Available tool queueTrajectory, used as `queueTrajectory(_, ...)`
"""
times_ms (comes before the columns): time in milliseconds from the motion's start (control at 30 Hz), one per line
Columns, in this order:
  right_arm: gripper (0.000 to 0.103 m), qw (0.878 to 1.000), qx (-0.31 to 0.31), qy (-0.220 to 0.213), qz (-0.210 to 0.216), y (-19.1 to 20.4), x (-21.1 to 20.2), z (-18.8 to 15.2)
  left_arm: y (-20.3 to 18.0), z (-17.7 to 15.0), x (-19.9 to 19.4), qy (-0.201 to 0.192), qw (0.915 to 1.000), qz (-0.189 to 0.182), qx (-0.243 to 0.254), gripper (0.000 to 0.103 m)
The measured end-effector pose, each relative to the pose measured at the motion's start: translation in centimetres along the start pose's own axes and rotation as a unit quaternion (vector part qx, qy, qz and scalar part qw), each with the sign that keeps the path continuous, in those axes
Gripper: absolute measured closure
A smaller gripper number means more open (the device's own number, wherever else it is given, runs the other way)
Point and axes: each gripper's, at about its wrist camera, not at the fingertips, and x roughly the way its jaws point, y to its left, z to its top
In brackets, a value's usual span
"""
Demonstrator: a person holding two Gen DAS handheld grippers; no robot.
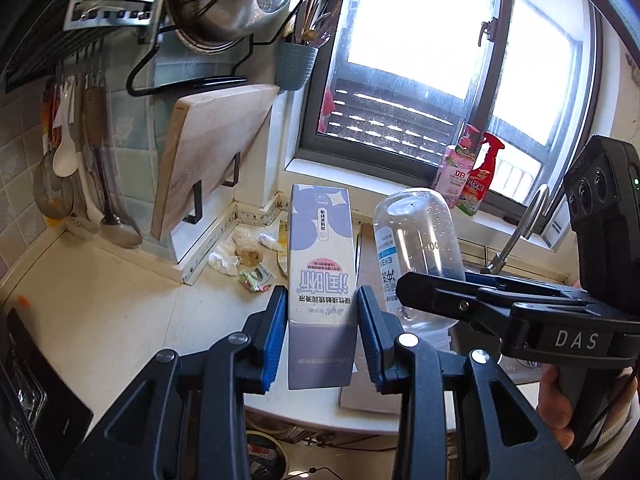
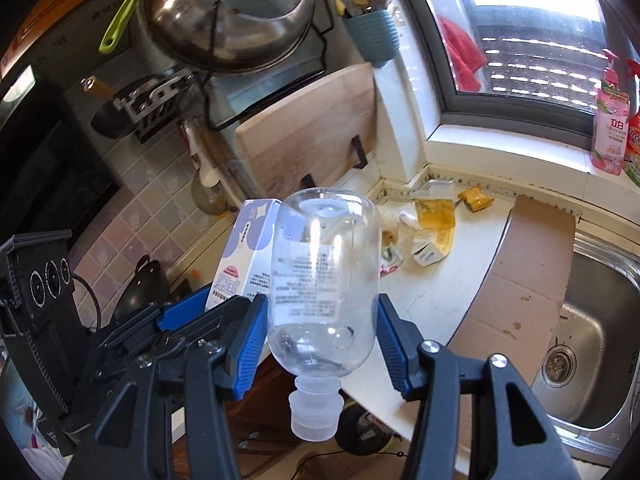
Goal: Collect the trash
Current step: 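Carry the milk carton and clear bottle down over the floor trash bin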
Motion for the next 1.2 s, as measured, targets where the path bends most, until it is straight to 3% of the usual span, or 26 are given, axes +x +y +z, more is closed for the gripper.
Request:
queueTrajectory(233, 0.05, 0.999, -0.007, 0.044, 0.023, 2.2, 2.0, -4.1, 2.9, -4.6, -1.3, 0.016, 0.9997, 0.013, -0.013, 0.07)
queueTrajectory(533, 0.05, 0.992, -0.031, 0.121, 0.013, 4.1, 6.9, -11.1, 6.6, -11.8, -0.3, 0.066, 0.9972, 0.03, -0.017, 0.07)
queueTrajectory(767, 0.05, 0.979, -0.007, 0.202, -0.012, 1.6, 13.5, -17.2, 10.9, -19.3, 4.4, 0.148, 0.9871, 0.032, -0.053, 0.07)
queueTrajectory(933, 0.05, 0.971, 0.025, 0.237, -0.028, -1.1, 18.3, -21.5, 13.2, -25.1, 8.6, 0.196, 0.9774, 0.034, -0.072, 0.07)
queueTrajectory(1200, 0.05, 0.956, 0.032, 0.29, -0.03, -3.5, 25.2, -28.3, 15.7, -32.9, 14.6, 0.236, 0.9655, 0.044, -0.102, 0.07)
